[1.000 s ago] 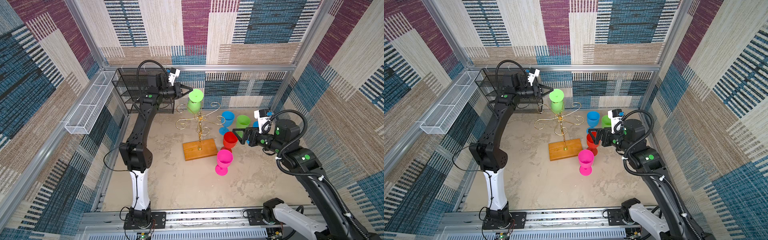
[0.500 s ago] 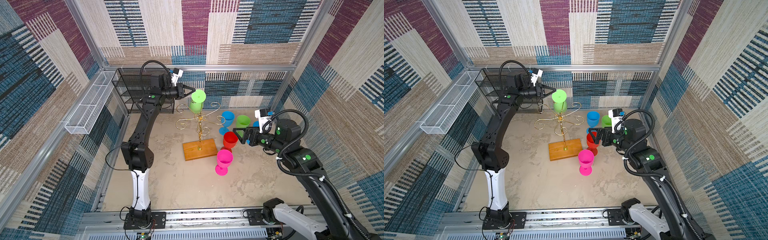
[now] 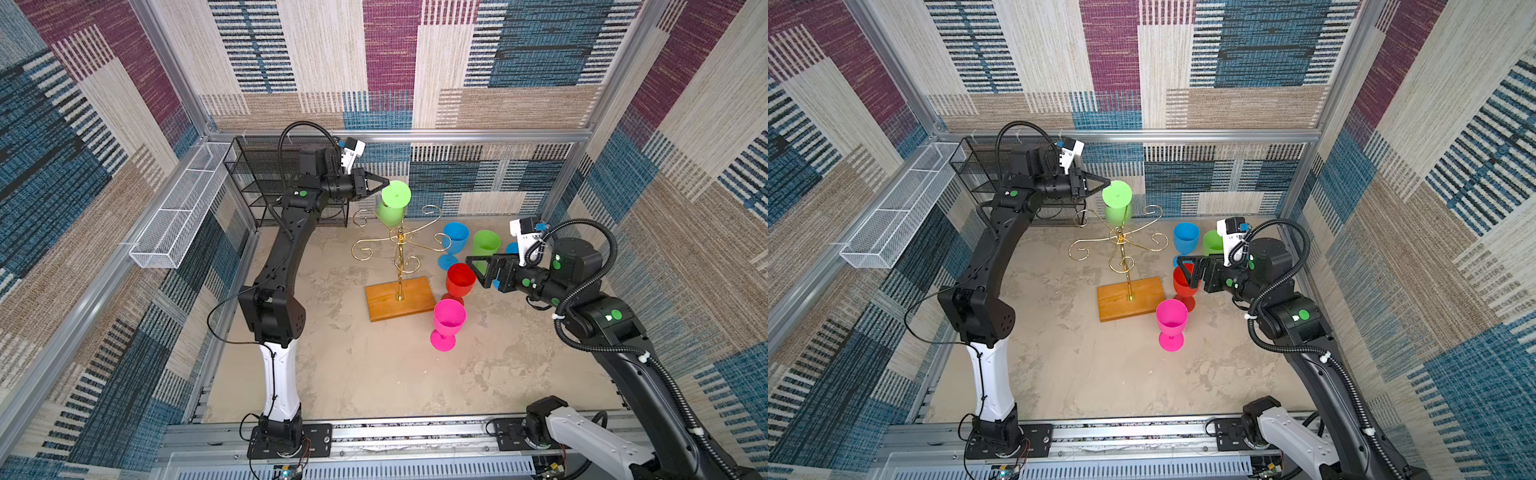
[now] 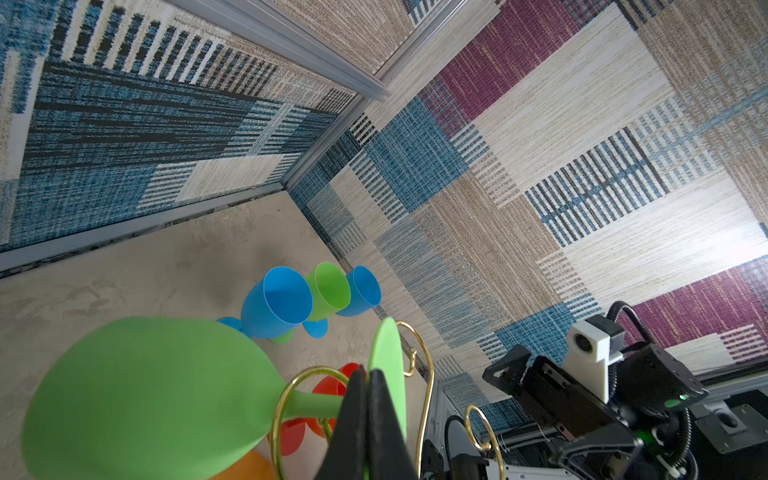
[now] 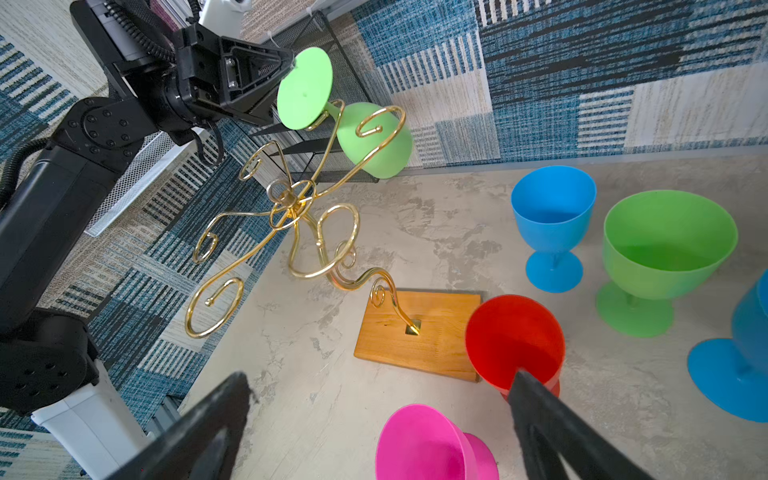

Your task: Take the wine glass off the wine glass rack

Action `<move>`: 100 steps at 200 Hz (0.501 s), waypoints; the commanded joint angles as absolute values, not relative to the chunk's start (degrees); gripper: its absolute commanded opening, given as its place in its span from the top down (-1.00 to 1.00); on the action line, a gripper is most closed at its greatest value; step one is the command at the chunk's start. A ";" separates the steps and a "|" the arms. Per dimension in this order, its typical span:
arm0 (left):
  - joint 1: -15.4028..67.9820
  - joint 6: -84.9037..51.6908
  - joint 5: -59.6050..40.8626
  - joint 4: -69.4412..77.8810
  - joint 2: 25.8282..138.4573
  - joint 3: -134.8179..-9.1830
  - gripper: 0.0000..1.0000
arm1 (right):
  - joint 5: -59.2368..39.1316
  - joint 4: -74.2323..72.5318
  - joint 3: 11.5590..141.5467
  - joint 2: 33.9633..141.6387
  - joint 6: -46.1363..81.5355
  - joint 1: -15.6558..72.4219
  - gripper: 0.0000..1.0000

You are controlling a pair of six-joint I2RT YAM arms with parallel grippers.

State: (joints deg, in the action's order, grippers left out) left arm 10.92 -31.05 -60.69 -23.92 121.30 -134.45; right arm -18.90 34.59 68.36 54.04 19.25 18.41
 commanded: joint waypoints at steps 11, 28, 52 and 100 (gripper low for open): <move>10.55 -28.37 -63.18 -26.31 120.50 -134.09 1.00 | -18.76 33.49 68.55 53.72 19.16 18.45 -0.98; 10.46 -28.27 -63.11 -26.55 120.43 -133.74 1.00 | -18.94 33.49 68.55 53.68 19.24 18.43 -0.98; 10.46 -29.95 -63.00 -24.14 120.49 -133.20 1.00 | -18.82 33.63 68.38 53.50 19.24 18.42 -0.99; 10.55 -35.64 -63.46 -17.58 121.67 -134.40 1.00 | -18.56 33.75 68.40 53.09 19.34 18.44 -0.99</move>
State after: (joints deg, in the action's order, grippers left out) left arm 10.50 -32.23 -61.87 -22.85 121.19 -133.47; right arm -18.90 34.59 68.36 53.30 19.27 18.41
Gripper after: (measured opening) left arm 0.054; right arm 0.992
